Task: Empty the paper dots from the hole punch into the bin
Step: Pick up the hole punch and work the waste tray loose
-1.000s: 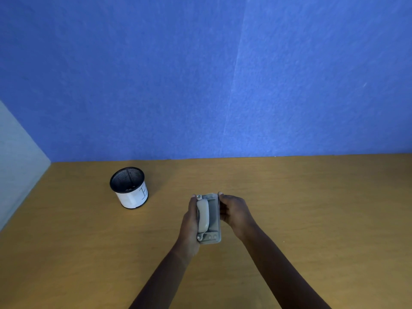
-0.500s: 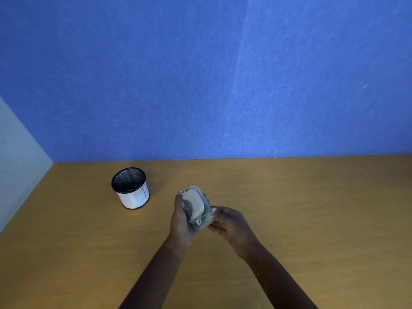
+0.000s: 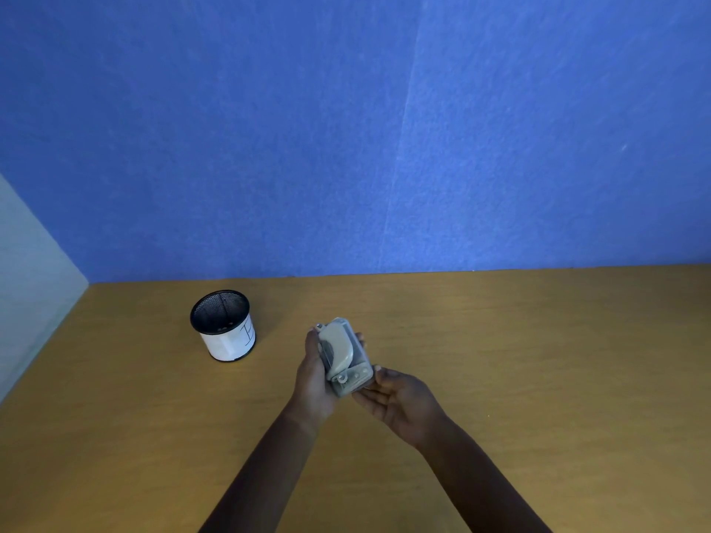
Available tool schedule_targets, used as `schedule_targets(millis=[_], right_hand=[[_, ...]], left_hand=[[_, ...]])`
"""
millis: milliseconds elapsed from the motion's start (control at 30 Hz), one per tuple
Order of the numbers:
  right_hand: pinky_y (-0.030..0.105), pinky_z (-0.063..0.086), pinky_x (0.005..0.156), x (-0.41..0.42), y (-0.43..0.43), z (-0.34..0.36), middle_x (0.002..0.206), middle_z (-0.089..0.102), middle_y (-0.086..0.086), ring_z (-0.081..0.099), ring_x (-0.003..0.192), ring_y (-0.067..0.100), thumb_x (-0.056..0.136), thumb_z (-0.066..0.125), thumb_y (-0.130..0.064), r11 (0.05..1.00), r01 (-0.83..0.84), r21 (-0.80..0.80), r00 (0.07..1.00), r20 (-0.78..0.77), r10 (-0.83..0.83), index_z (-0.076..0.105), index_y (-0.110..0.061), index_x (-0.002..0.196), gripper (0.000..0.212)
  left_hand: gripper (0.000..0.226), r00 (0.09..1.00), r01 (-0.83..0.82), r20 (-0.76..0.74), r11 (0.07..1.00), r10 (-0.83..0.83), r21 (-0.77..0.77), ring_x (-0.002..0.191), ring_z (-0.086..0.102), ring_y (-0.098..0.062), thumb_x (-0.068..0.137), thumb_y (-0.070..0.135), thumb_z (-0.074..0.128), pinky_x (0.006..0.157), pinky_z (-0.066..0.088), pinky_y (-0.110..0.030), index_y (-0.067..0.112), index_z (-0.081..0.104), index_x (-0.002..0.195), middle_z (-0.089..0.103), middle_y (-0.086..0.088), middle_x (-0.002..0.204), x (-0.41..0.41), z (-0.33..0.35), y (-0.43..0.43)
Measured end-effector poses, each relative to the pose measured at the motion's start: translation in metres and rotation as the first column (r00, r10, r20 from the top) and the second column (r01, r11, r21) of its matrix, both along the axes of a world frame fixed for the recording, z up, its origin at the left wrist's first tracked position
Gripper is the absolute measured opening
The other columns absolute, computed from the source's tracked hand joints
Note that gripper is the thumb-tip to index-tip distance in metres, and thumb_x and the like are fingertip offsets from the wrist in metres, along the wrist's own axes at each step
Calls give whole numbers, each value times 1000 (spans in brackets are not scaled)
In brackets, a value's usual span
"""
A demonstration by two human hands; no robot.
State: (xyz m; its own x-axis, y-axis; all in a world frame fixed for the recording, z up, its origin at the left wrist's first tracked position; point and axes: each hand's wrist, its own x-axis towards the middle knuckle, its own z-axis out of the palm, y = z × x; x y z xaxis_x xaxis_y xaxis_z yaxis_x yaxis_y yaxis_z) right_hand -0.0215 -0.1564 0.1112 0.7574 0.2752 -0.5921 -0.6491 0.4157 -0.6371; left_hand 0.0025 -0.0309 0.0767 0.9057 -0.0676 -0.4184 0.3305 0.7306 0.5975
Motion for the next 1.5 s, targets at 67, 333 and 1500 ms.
schedule_targets(millis=[67,333,1500], right_hand=[[28,57,67,1,0,3,80,69,14,63,79,22,99,34,-3,995,-33,-89,999,34,36,62,2,87,31],[35,52,82,2,10,8,102,67,8,63,92,20,95,49,-27,795,42,-605,872,411,267,63,-15,104,21],[37,48,69,18,6,27,81,59,17,58,76,27,92,53,-8,866,91,-492,954,292,66,64,6,92,18]], left_hand=[[52,999,6,-33,1000,-6,2,81,61,-19,97,48,25,68,55,-32,11,62,94,64,-8,86,-1,3,0],[52,991,29,-129,999,-24,36,53,66,-22,98,43,25,46,53,-23,8,61,86,70,-9,65,-9,3,-8],[35,1000,1,26,981,4,-196,69,73,-13,99,17,30,61,60,-22,5,62,97,77,-6,75,-22,0,-32]])
